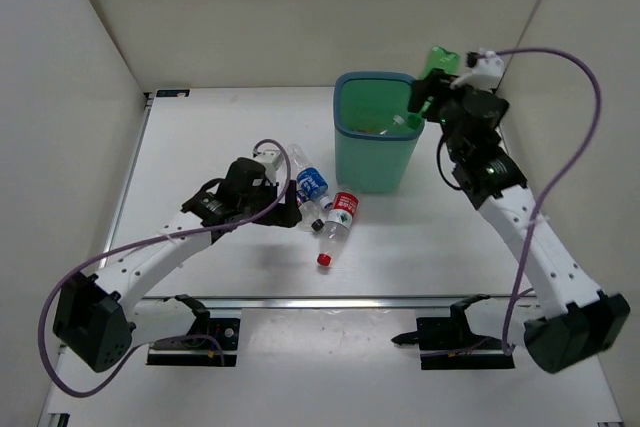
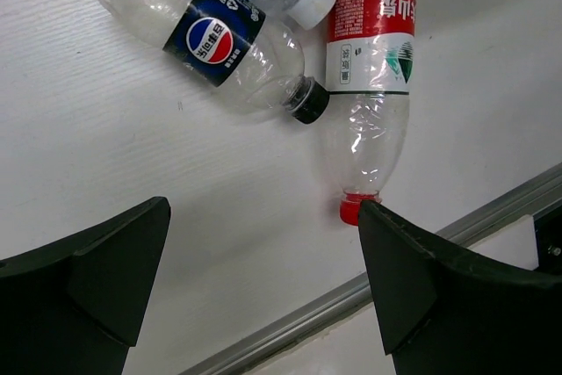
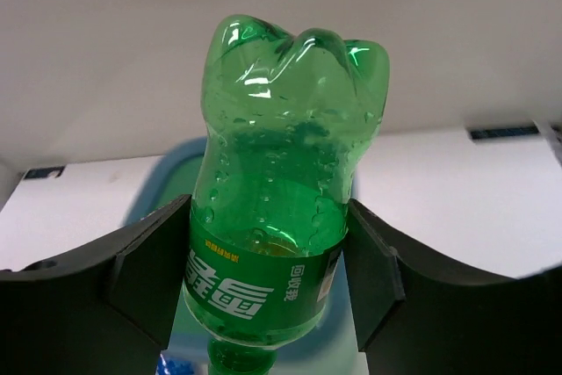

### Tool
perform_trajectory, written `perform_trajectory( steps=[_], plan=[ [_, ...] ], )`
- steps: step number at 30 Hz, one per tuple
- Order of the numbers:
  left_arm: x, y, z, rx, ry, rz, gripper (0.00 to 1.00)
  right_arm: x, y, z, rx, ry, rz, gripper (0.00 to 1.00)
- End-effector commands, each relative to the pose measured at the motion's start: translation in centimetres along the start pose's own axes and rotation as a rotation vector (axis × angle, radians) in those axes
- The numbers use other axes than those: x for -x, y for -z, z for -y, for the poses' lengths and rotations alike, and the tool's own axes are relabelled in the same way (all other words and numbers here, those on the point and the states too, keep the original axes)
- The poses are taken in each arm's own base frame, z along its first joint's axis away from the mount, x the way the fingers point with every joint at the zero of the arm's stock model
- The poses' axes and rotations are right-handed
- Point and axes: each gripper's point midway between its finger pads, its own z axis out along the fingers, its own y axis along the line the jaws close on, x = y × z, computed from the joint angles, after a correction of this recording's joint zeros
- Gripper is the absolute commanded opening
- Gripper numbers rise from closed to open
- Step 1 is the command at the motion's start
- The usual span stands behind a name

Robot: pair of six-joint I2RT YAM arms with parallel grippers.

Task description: Put the plastic bottles in the bin

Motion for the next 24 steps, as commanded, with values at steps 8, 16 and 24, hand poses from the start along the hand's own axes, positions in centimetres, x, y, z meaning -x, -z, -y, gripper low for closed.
perform_trajectory(
  steps=[8,16,24],
  plan=[
    [1.9,-2.0,4.3,-0.095,-0.148,-0.056,0.99,-1.4,-9.2,-8.5,0.19,0.214,0.017,0.49],
    [1.2,-5.4,8.5,-0.121,-0.328,-0.14,0.99,-1.1,-7.4,-5.4,0.125,0.141,-0.026,0.99],
    [0.4,-9.7,9.2,-0.046,-0.396,-0.216,0.98,-1.5,-1.5,4.1,-0.08,0.035,-0.143,0.99]
  ],
)
